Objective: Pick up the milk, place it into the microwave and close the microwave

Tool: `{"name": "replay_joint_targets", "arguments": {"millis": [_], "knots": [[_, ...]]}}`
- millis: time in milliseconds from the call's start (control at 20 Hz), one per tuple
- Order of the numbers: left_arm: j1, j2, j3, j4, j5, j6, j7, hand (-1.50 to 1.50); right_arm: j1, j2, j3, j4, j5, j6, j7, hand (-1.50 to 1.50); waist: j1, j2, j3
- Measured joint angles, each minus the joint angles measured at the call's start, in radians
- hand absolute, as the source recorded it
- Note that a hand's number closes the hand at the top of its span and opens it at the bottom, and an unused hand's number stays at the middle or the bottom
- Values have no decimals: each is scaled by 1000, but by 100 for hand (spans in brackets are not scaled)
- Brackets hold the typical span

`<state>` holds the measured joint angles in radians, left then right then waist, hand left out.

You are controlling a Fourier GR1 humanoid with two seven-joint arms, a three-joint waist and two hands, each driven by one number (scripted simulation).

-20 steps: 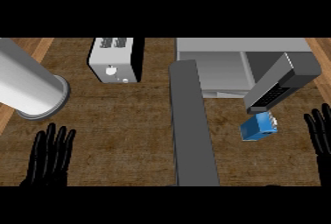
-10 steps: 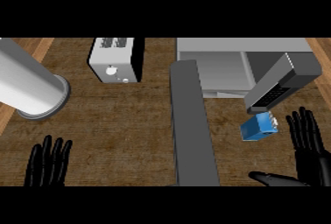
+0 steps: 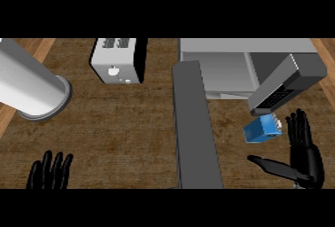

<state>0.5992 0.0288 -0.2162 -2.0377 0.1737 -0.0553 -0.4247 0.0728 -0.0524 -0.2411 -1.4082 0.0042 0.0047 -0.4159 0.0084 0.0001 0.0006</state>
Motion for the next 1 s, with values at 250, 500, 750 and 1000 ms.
{"name": "replay_joint_targets", "arguments": {"millis": [250,500,750,1000], "knots": [[16,14,15,24,23,-28,-39,-150,-67,-32,-39,196,6,-6,-114,-150,0,0,0],[61,7,-23,10,-5,-15,-68,-150,-93,-60,-60,339,4,12,-229,-150,0,0,0],[53,22,-9,14,15,-21,-67,-150,-160,-103,-92,536,2,26,-355,-150,0,0,0],[59,37,5,4,37,-27,-63,-150,-231,-121,-94,658,5,17,-418,-150,0,0,0]]}}
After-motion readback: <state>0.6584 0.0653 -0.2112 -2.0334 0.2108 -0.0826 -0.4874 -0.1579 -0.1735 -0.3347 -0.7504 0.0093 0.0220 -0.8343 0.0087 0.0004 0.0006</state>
